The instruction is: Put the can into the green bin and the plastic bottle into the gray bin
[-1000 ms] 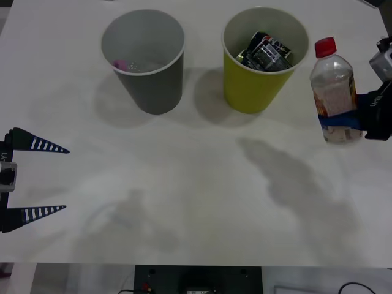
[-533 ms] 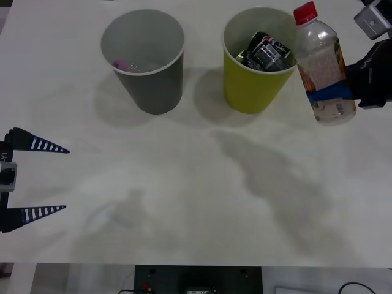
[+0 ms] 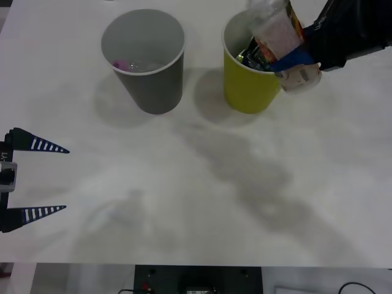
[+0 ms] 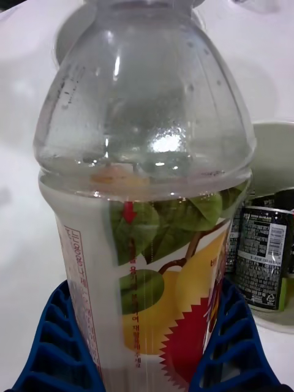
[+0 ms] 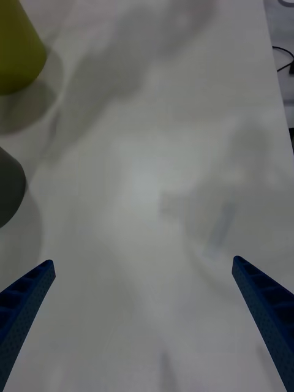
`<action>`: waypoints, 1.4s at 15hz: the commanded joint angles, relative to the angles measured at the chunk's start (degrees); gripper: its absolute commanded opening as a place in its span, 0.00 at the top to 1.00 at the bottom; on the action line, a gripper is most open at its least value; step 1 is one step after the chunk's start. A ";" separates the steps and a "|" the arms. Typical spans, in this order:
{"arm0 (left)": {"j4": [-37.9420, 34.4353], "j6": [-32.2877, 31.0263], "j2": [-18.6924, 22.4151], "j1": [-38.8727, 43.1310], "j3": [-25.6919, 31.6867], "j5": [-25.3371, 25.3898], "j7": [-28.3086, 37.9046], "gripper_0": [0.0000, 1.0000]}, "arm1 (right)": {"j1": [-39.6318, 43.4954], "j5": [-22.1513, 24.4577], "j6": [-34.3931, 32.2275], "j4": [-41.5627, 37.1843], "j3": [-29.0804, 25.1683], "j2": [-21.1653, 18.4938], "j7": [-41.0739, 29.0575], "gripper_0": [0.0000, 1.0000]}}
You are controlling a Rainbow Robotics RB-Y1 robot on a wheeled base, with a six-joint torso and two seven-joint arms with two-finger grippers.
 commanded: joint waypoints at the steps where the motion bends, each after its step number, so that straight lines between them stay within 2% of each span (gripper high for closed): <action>1: 0.00 0.00 0.00 0.00 0.00 0.00 0.00 0.00 | -7.68 0.59 0.13 4.89 4.80 2.43 -0.05 1.00; 8: 0.00 0.00 0.00 0.00 0.00 0.00 0.00 0.00 | -22.45 4.46 0.57 20.97 13.23 13.85 0.12 1.00; 11: 0.00 0.00 0.00 0.00 0.00 0.00 0.00 0.00 | -26.67 10.52 2.15 28.09 13.59 20.97 1.88 1.00; 14: 0.00 0.00 0.00 0.00 0.00 0.00 0.00 0.00 | -29.66 14.74 6.72 34.68 14.29 26.77 2.14 1.00; 18: 0.00 0.00 0.00 0.00 0.00 0.00 0.00 0.00 | -33.96 15.36 16.21 43.38 20.62 31.78 3.20 1.00; 21: 0.00 0.00 0.00 0.00 0.00 0.00 0.00 0.00 | -35.72 15.45 19.81 49.71 21.14 36.18 6.27 1.00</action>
